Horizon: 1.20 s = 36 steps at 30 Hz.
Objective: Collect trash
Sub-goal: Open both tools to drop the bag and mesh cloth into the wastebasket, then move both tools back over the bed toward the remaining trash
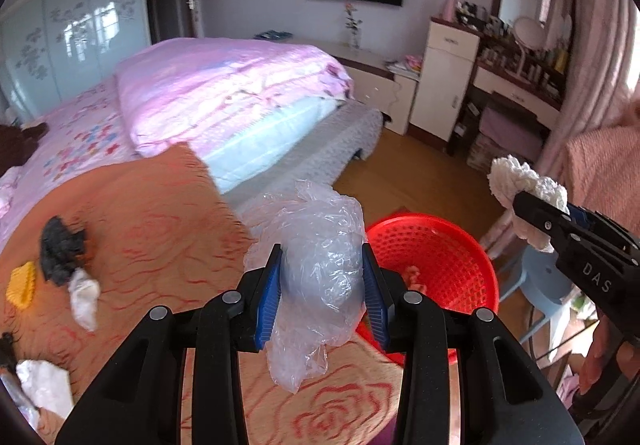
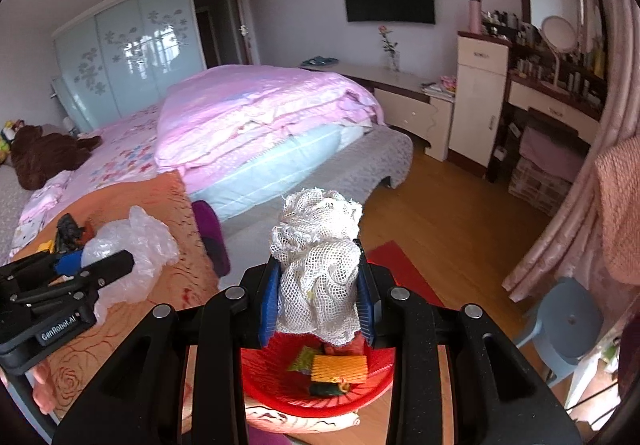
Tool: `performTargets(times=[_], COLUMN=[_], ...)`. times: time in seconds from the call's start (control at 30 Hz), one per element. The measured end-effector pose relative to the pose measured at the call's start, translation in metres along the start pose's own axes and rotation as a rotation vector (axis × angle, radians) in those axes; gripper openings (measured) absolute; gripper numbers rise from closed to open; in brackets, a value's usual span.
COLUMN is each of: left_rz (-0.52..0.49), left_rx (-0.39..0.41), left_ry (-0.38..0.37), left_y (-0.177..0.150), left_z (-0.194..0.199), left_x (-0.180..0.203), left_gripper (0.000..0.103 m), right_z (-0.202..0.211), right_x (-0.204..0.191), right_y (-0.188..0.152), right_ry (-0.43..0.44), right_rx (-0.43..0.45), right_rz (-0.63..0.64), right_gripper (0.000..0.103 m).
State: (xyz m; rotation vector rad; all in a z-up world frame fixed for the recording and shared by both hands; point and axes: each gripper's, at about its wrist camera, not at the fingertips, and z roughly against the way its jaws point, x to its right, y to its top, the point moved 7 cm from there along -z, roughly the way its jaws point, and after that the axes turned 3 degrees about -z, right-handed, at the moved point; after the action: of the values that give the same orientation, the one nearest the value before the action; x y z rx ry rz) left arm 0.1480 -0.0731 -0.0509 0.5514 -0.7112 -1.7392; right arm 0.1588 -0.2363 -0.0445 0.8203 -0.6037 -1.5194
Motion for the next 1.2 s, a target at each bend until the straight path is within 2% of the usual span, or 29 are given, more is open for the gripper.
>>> performTargets(times=[0.33, 0.67, 0.77, 0.87, 0.93, 1.2], left_rz=[-0.063, -0.122, -0.121, -0.115, -0.122, -0.088], left_rx=[-0.126, -0.156, -0.167, -0.167, -0.158, -0.138], left_ry=[-0.092, -0.102, -0.112, -0.121, -0.114, -0.102], left_y=[-0.011, -0.021, -0.023, -0.022, -0.022, -0.023], left_z=[-0.055, -0.069, -0.072, -0.072, -0.071, -0.063], left_x=[0.041, 0.058, 0.061, 0.06, 0.059, 0.049], left_gripper=[0.036, 0.037, 0.042, 0.054, 0.061, 0.065], right_z=[-0.033, -0.057, -0.058, -0.058, -0.057, -0.052], right_x=[0.034, 0.047, 0.047, 0.05, 0.05, 0.048], right_y=[-0.021, -0.038, -0.04, -0.039, -0.038, -0.035], right_ry=[-0.048, -0.054, -0.054, -0.055, -0.06, -0.062], right_rx=[-0.086, -0.165, -0.171, -0.172, -0.168, -0.149], right_rz=[-0.05, -0.094, -0.094, -0.111, -0.112, -0.106], right_gripper=[0.032, 0.033, 0.035, 0.048, 0.05, 0.051])
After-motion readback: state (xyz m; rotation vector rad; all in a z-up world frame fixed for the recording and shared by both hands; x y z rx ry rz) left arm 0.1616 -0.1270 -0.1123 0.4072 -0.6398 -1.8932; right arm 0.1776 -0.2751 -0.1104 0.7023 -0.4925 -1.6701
